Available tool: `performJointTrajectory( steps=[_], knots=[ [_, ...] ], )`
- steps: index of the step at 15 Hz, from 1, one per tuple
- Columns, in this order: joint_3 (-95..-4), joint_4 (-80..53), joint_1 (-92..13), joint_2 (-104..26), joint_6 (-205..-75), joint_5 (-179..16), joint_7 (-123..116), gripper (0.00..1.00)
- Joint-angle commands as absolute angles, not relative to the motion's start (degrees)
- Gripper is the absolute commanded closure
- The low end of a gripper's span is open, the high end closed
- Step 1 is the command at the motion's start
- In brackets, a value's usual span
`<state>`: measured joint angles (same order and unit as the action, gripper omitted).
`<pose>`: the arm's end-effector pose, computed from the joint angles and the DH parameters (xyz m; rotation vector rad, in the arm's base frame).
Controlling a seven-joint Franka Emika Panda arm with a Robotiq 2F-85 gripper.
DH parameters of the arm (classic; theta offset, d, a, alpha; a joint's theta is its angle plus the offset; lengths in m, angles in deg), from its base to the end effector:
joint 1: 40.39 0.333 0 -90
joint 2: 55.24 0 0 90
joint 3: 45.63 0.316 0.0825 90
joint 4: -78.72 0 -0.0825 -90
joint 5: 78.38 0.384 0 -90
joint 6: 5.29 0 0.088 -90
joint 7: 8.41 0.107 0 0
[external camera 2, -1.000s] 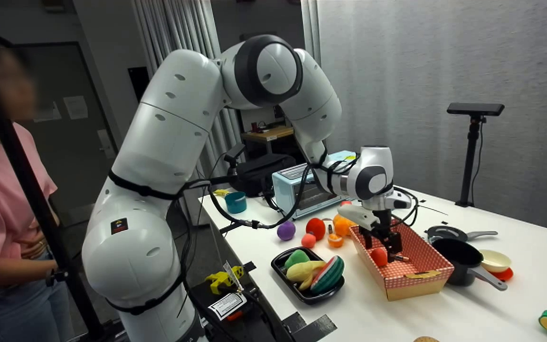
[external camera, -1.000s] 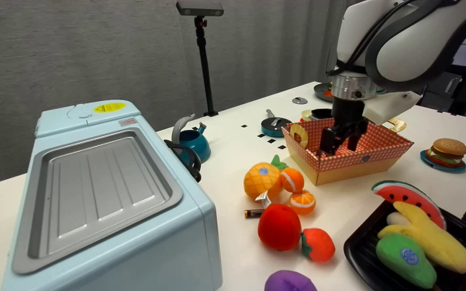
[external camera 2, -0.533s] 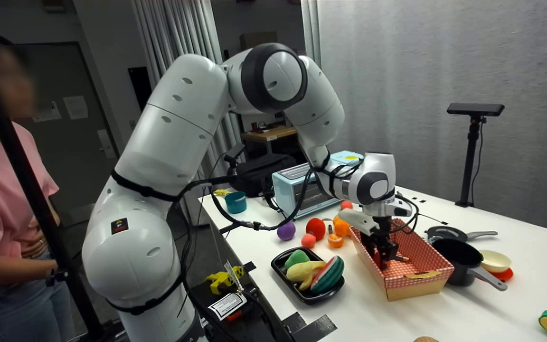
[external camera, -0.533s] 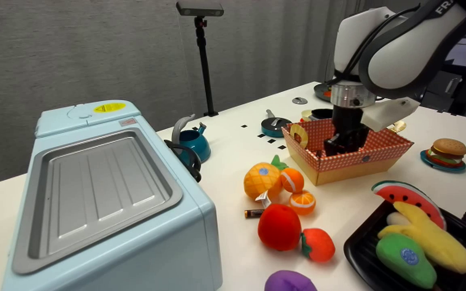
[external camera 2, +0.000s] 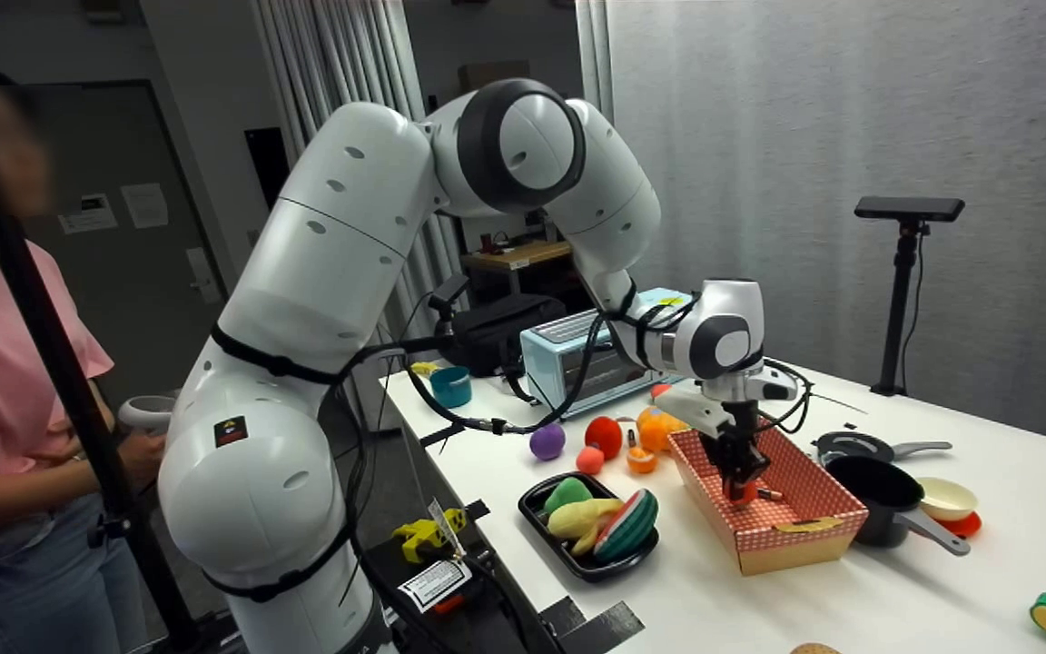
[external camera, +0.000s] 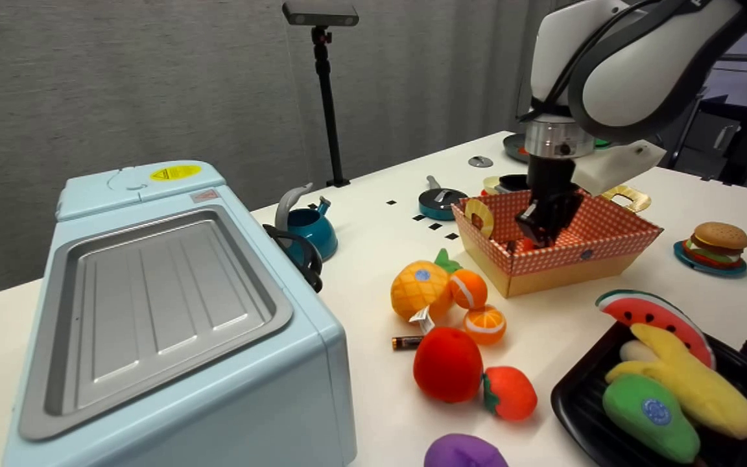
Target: Take the orange fruit toy out of the box
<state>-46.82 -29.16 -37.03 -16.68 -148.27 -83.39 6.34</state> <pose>0.6234 0.0245 0.1422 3.0609 -0.2208 -0.0776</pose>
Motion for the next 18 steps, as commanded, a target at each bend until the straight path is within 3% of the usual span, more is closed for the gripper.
performJointTrajectory(
  steps=[1, 10, 18],
  knots=[
    [-48.87, -31.17, -33.48, -21.62, -148.81, -85.81, 6.11, 0.99],
    [-46.74, -38.31, -29.61, -39.07, -152.79, -89.27, 6.64, 0.97],
    [-39.14, -47.14, -31.15, -46.86, -151.19, -77.97, -0.60, 0.97]
  ],
)
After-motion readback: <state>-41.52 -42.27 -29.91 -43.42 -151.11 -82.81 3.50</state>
